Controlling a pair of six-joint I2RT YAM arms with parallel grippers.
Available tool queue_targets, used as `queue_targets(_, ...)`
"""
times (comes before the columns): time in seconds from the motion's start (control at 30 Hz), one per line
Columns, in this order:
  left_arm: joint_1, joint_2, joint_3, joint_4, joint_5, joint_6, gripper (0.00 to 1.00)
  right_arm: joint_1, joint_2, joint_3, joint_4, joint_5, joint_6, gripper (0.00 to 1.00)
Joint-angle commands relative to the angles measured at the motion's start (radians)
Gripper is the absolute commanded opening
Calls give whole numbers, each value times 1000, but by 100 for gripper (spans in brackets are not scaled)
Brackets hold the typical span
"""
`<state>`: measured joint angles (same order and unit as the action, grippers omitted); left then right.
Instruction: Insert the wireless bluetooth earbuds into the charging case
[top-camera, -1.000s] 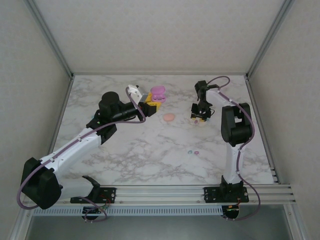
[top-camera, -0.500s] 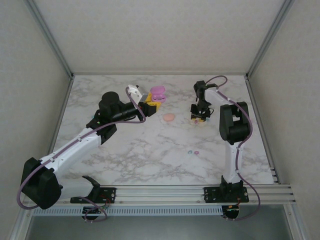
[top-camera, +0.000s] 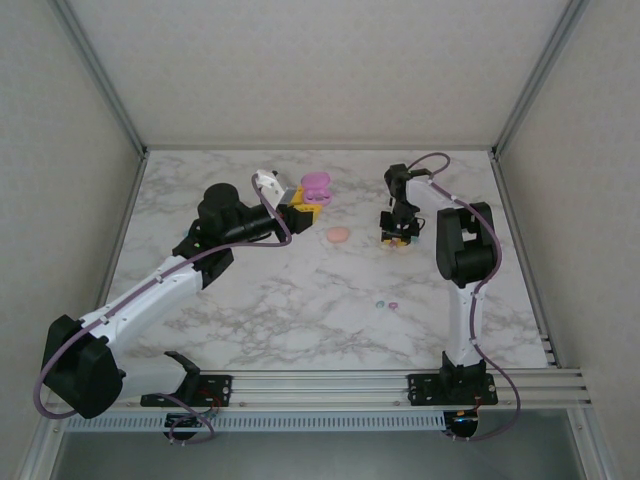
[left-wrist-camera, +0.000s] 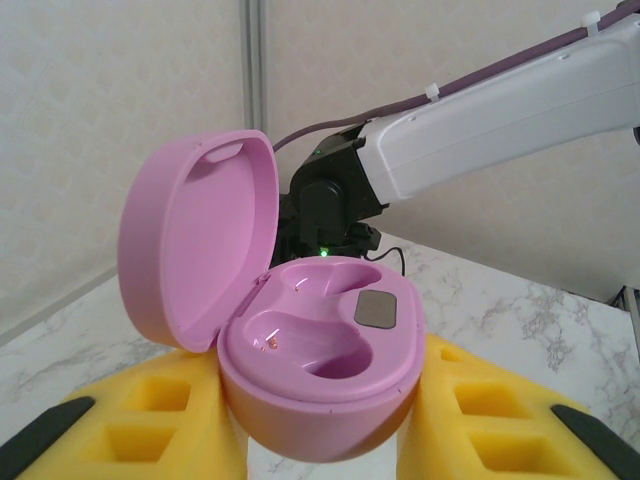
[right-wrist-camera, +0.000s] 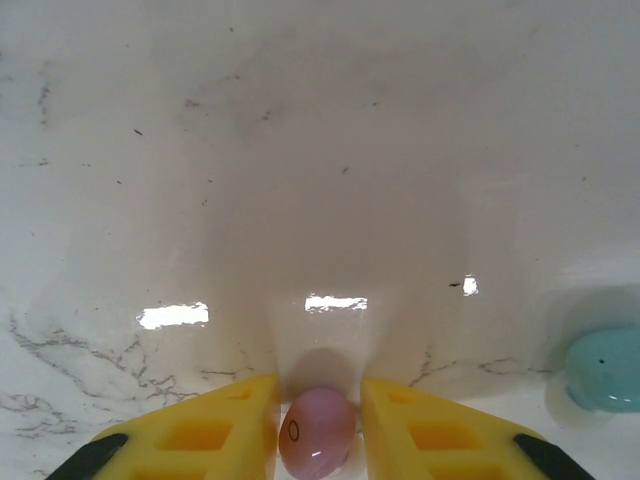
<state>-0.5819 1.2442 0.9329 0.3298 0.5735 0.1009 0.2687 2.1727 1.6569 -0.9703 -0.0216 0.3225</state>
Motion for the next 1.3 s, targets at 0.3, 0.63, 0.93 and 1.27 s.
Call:
queue_targets(0.3,-9,-1,17,-6,-1,1,32,7,39,55,-46,40,-25,30)
queue_targets(0.63,-9,7,27,-12,0,2,32,8,34,44,-18,49,2,29)
queue_targets(0.93,-9,3,34,-24,-1,6,32,7,42,47,-12,45,19,28)
queue_targets(1.27,-9,3,35,-26,-3,3,32,-8,26,33,4,0,86,29)
